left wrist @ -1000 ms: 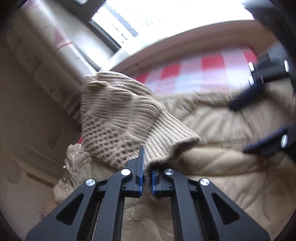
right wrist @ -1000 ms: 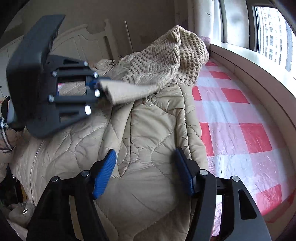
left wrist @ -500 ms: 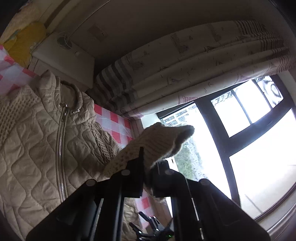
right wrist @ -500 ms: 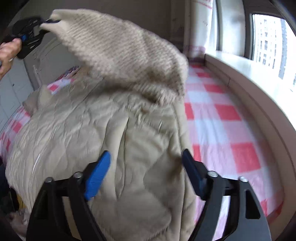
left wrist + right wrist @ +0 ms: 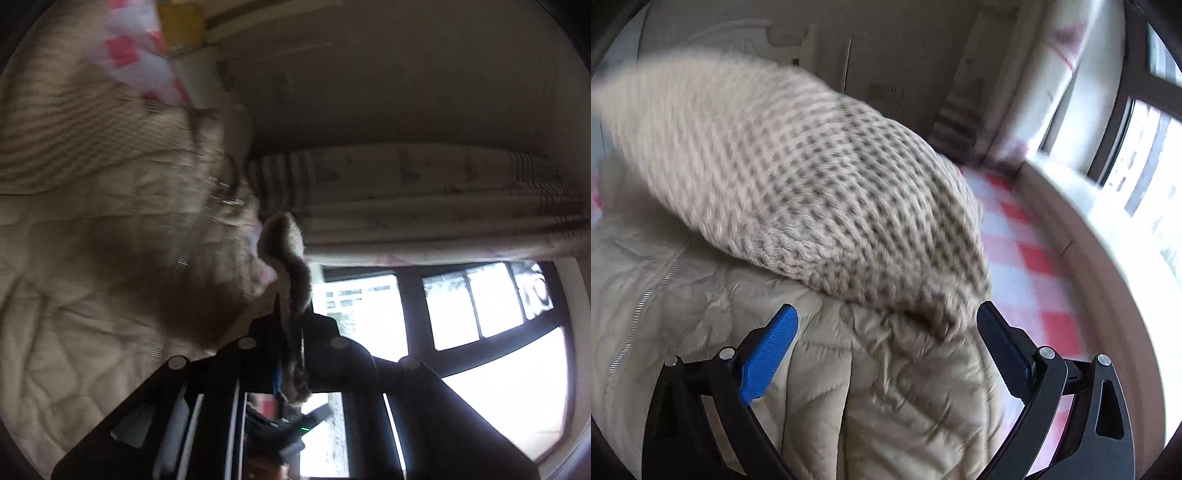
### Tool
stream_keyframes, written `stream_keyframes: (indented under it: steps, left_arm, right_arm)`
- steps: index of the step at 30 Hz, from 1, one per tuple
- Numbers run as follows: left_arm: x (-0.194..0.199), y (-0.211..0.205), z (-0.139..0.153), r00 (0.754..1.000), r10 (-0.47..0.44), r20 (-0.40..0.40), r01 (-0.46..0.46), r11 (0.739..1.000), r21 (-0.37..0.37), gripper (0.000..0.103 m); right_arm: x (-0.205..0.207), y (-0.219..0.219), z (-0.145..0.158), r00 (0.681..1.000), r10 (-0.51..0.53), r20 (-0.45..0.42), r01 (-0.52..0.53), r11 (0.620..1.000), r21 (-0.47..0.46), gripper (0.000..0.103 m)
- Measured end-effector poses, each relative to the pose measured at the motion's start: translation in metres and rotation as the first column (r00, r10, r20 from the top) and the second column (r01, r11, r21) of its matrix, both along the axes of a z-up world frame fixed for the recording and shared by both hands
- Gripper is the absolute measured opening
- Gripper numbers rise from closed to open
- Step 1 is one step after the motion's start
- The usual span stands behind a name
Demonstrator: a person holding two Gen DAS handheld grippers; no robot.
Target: Fold large clothes
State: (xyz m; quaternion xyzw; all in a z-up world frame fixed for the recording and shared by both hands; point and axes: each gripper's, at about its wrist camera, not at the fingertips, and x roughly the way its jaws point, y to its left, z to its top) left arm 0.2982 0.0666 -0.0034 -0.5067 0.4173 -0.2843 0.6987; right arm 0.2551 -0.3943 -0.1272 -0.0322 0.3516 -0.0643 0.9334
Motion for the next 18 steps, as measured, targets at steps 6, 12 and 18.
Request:
stream_keyframes:
  steps: [6, 12, 18]
  left_arm:
    - [0.003, 0.031, -0.062, 0.998, 0.032, -0.055, -0.011, 0.935, 0.354, 0.059]
    - [-0.027, -0.026, 0.003, 0.934, -0.099, 0.344, -0.167, 0.731, 0.662, 0.087]
    - [0.011, -0.076, -0.021, 0.939, -0.25, 0.237, -0.039, 0.607, 0.794, 0.091]
  right_arm:
    - [-0.015, -0.043, 0.013, 0.996, -0.036, 0.076, 0.025, 0.99, 0.139, 0.094]
    - [0.01, -0.047, 0.035, 0.986, -0.035, 0.164, -0.002, 0.976, 0.22, 0.093]
    - [0.058, -0.009, -0.006, 0.99, 0.037, -0.134, -0.035, 0.999, 0.017, 0.087]
